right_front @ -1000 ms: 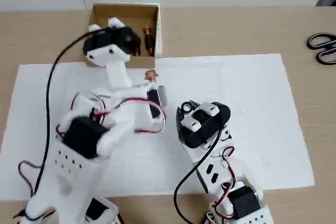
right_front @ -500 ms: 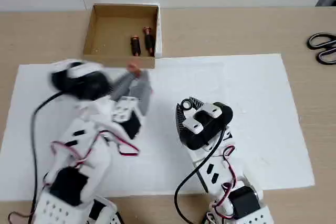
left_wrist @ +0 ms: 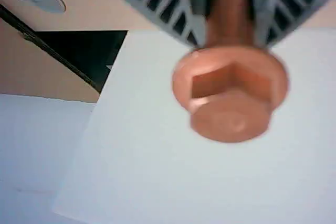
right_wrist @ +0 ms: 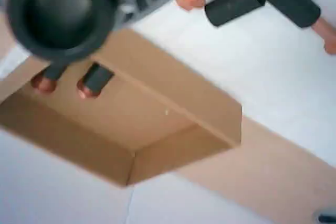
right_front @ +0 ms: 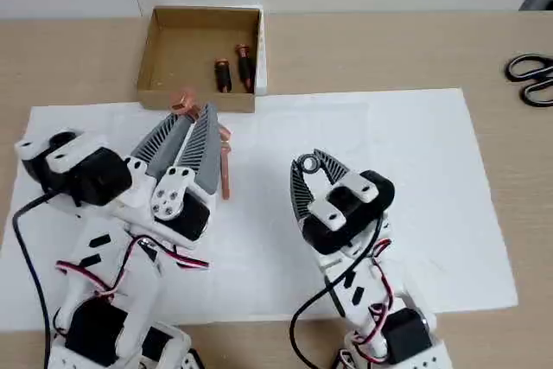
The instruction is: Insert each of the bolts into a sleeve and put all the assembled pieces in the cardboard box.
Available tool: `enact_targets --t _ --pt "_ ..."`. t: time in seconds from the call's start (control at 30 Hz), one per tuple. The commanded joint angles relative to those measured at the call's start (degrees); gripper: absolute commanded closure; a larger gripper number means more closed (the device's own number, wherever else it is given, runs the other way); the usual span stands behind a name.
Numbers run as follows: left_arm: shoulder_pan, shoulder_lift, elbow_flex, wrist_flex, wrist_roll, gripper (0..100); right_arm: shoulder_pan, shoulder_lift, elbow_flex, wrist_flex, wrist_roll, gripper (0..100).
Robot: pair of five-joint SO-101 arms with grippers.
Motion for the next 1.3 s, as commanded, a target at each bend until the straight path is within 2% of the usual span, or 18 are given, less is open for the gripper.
enact_targets --t 0.0,0.1,0.27,0.37,0.5,0.63,0.7,0.83,1.1,1.17,1.27 --pt "1.14 -0.88 -0.13 -1.67 -0.35 99 -0.22 -0.48 -4.31 -1.89 -0.26 99.5" --pt "3.16 -0.97 -0.13 -1.67 -0.44 99 -0.31 -0.4 -5.71 -1.89 1.49 99.5" --pt "3.87 -0.97 -0.13 -1.67 -0.44 99 -1.71 -0.57 -5.89 -1.8 20.22 99.5" --pt "3.87 -0.97 -0.13 -1.67 -0.44 99 -4.97 -0.57 -6.59 -2.68 25.76 99.5" --pt "3.52 -0.97 -0.13 -1.67 -0.44 99 -7.25 -0.48 -6.77 -5.05 23.82 99.5" --pt "3.52 -0.97 -0.13 -1.67 -0.44 99 -5.67 -0.31 -6.51 -5.32 8.7 99.5" --pt "3.52 -0.97 -0.13 -1.67 -0.44 99 -4.79 -0.4 -5.19 -5.76 4.31 99.5" --pt "3.52 -0.97 -0.13 -1.67 -0.44 99 -3.91 -0.48 -4.04 -5.76 6.24 99.5" --pt "3.43 -0.97 -0.22 -1.67 -0.44 99 -4.88 -0.66 -4.04 -5.85 20.22 99.5" --pt "3.43 -0.97 -0.22 -1.67 -0.44 99 -4.7 -0.66 -4.04 -5.85 19.25 99.5" --pt "3.43 -0.97 -0.22 -1.76 -0.44 99 -4.62 -0.66 -4.13 -5.93 13.89 99.5"
